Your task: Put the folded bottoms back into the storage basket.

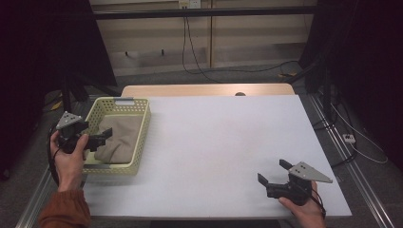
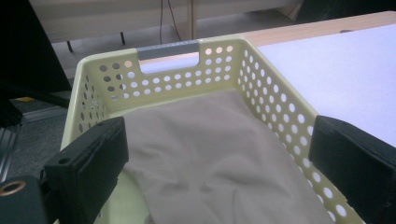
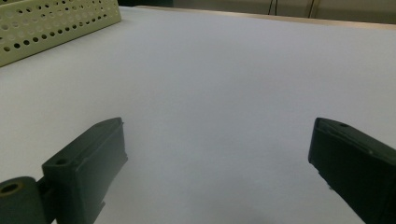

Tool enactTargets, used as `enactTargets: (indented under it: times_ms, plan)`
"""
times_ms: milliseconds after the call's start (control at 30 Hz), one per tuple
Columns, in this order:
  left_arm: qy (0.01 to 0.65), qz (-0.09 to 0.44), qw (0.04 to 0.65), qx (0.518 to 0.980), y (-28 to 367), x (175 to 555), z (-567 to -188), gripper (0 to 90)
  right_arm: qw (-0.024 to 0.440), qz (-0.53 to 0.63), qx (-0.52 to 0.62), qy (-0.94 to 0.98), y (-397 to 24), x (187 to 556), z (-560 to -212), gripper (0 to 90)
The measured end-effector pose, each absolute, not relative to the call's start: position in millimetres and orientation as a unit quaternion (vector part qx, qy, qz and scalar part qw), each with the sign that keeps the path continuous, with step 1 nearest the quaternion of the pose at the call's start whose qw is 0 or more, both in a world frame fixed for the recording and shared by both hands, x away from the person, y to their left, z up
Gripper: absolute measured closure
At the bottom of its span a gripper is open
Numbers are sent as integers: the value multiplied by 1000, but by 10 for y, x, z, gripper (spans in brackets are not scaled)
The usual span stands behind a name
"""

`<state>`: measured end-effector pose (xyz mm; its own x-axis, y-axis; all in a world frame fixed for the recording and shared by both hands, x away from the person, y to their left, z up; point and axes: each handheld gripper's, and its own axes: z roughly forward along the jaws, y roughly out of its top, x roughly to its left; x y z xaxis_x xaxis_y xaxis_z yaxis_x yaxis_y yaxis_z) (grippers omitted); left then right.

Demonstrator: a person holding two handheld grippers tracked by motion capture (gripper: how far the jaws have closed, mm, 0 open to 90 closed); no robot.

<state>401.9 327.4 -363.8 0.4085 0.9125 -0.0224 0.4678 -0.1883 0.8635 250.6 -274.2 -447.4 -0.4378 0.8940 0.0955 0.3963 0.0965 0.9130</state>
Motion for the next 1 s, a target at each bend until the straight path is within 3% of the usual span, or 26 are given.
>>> enactTargets:
  times_ms: [1000]
  plan:
    - [481, 274, 418, 720, 3319, 3633, -3669, 53, 257, 485, 464, 695, -2740, 2501, -4472, 42]
